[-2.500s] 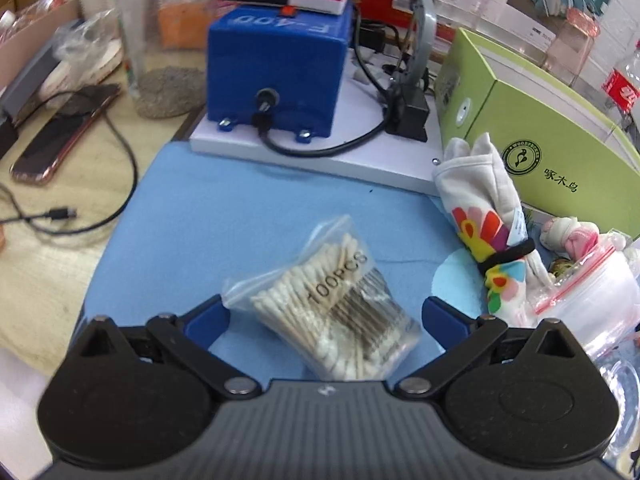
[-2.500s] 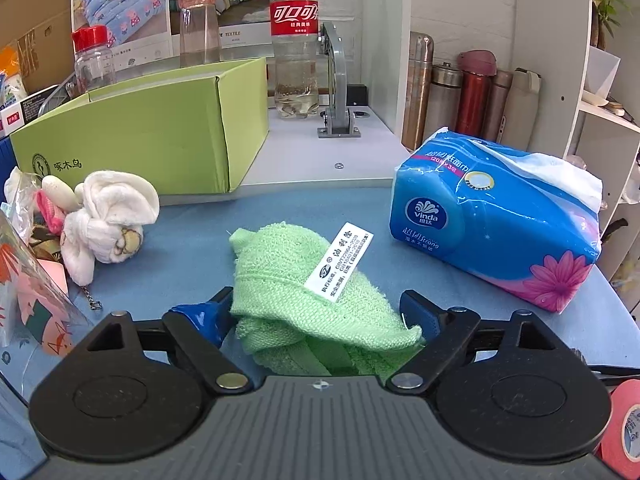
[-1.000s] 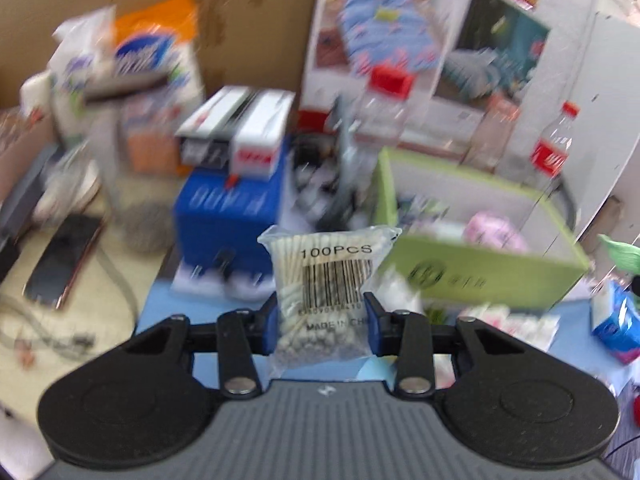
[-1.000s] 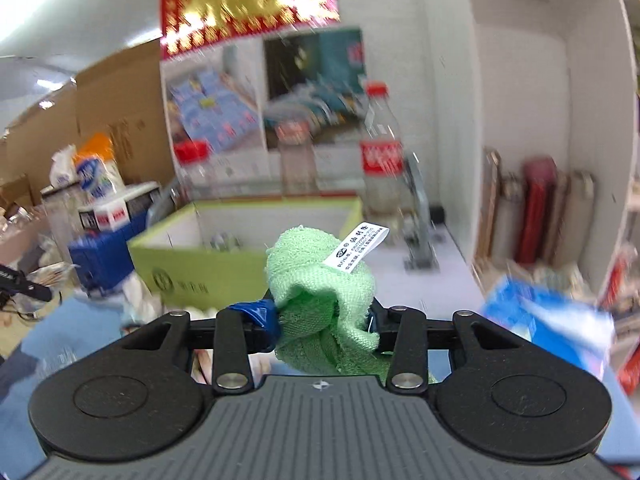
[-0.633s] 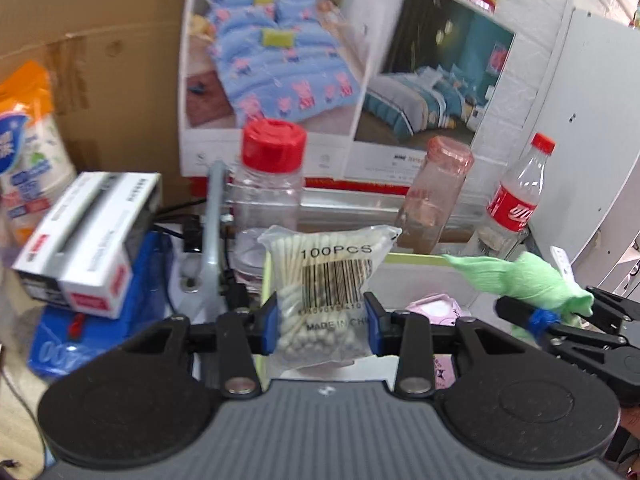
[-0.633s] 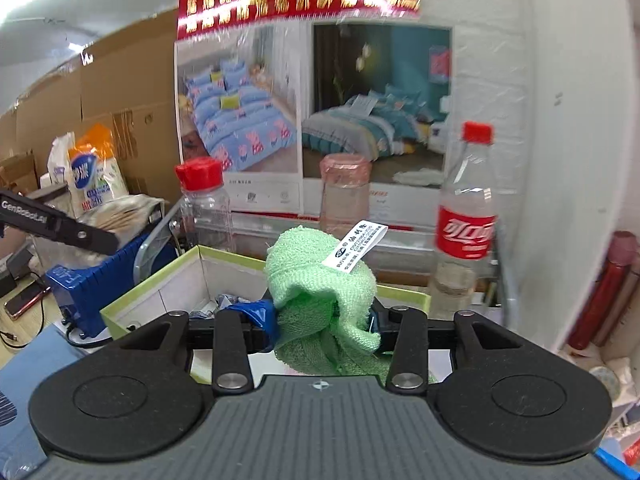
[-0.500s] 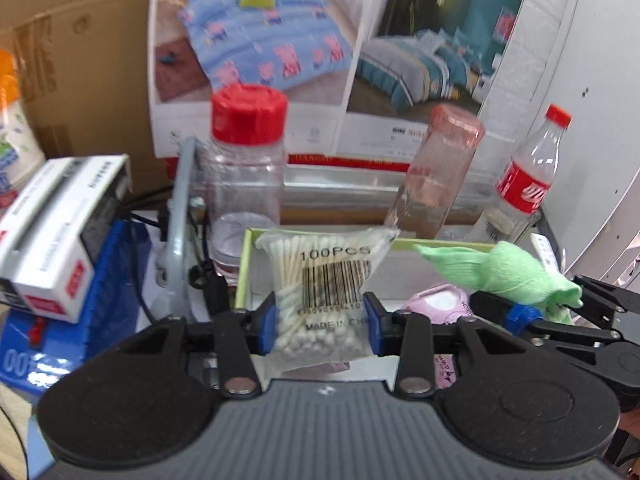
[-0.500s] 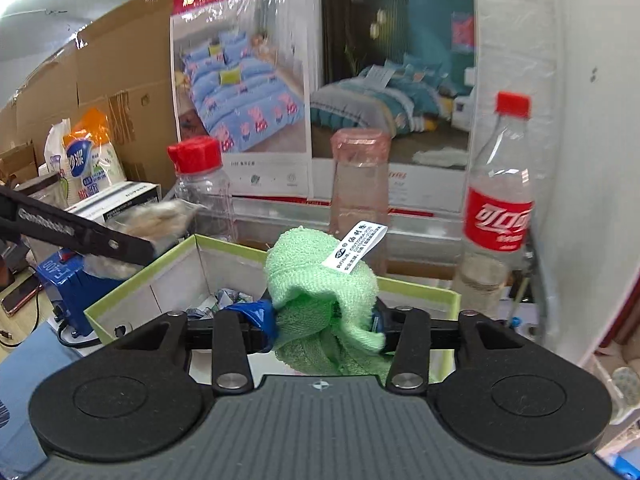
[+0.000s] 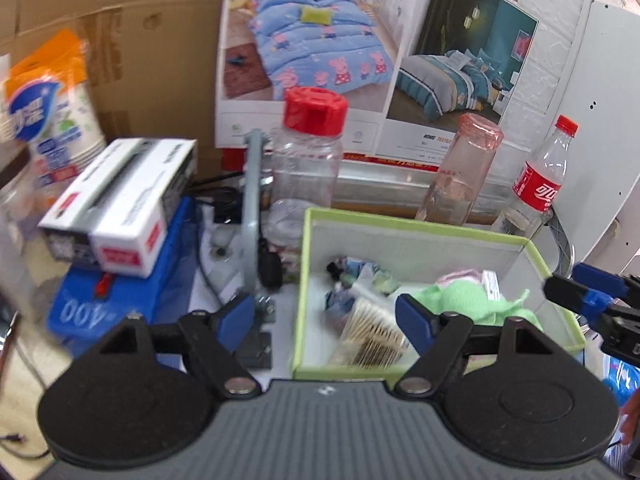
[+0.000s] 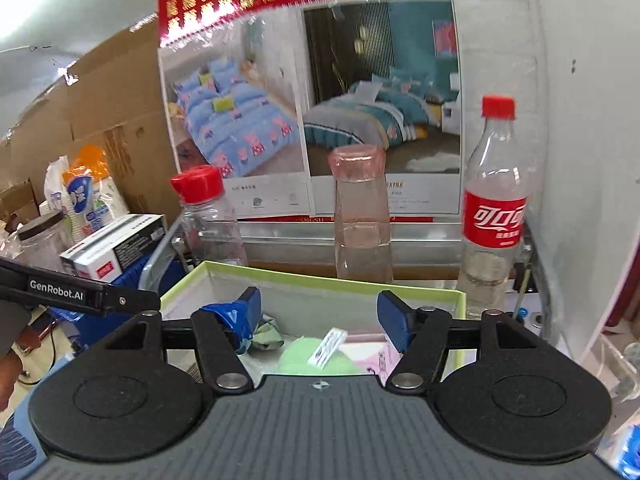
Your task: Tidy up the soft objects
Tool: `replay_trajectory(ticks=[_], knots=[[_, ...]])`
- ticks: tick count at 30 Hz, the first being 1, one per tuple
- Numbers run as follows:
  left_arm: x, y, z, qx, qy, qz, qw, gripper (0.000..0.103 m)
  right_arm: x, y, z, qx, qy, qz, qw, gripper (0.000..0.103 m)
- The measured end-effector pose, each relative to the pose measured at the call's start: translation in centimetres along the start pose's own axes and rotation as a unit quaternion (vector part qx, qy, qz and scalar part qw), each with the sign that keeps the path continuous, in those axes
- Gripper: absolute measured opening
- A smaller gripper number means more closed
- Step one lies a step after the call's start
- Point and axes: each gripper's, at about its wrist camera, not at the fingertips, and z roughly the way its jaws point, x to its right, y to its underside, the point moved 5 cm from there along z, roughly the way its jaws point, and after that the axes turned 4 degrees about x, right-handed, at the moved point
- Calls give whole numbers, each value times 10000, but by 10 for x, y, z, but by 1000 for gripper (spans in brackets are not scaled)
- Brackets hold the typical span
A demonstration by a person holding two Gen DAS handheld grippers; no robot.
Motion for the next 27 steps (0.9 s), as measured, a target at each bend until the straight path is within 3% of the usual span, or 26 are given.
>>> replay_trajectory(ticks=[8, 14, 18, 27], knots=[[-42, 71, -59, -115, -593, -223, 9979, 80, 6, 60, -61, -451, 294, 219, 9983, 57], [-70, 123, -82, -355, -906, -589, 9935, 81, 23, 106, -101, -512, 658, 890, 9925, 59], [-78, 138, -90, -403, -1189, -671, 9898, 81, 32, 130, -126, -417, 951, 1238, 9869, 59], [-71, 143, -95, -389, -1203, -584, 9903, 82, 44, 152, -143, -446, 1155, 1590, 9795, 60]])
